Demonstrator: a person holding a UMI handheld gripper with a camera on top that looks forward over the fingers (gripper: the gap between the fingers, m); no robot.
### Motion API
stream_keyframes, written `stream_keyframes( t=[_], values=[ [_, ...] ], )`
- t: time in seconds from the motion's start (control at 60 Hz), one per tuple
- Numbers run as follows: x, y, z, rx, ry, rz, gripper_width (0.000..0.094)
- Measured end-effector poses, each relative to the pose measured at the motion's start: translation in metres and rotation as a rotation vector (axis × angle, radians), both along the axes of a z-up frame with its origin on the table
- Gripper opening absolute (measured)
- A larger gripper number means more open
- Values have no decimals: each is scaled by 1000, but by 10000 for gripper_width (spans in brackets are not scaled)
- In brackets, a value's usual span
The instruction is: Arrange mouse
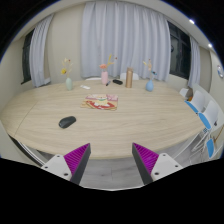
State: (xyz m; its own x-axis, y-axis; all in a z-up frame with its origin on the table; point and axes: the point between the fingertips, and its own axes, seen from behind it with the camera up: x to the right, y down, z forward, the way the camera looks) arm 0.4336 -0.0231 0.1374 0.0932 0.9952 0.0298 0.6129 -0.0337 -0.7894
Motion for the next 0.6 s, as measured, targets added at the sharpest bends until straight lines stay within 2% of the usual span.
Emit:
stream_keyframes(
  t=[0.183, 0.6],
  values=[
    [0, -42, -4, -29, -5, 28, 867],
    [-37, -212, -36, -115, -24, 160, 867]
  ],
)
